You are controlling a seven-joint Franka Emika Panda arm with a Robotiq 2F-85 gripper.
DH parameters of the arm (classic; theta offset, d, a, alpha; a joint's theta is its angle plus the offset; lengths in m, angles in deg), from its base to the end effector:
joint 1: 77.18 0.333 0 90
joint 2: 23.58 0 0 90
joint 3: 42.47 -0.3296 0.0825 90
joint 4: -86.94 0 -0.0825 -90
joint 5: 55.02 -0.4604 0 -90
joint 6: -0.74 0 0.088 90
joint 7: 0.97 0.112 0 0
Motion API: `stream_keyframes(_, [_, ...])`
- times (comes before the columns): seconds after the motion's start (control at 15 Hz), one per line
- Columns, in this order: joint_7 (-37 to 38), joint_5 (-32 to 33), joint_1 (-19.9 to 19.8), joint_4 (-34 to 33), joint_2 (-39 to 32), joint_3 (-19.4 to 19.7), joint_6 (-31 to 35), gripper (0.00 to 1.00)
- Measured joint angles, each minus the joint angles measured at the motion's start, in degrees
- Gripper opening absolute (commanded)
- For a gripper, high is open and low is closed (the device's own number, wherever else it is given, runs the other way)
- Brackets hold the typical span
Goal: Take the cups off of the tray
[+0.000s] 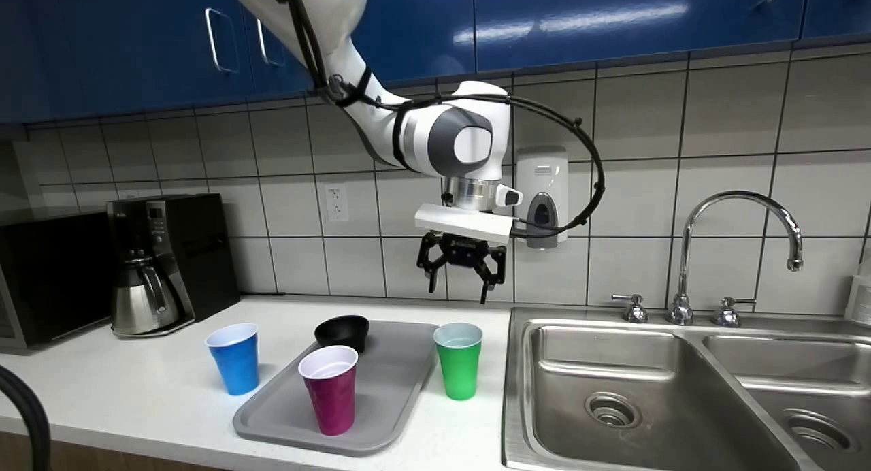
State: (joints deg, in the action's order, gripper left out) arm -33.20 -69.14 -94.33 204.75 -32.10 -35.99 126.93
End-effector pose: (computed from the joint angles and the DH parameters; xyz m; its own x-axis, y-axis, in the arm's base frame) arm 0.5891 -0.2467 0.3296 0.9964 -0.0016 0.0848 0.0121 -0.9871 -0.1598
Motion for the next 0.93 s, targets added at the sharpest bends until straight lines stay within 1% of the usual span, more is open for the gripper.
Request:
stream_keyframes(0.33, [-0.62,0.92,1.63,0.55,2.88,0.17,-4.06,1.0])
stream_keyframes(0.53, [-0.62,2.05,3.3,1.5,3.71,0.17,-4.71,1.0])
stream_keyframes(0.93, [-0.62,4.87,7.38,5.55,6.66,0.06,-4.92,1.0])
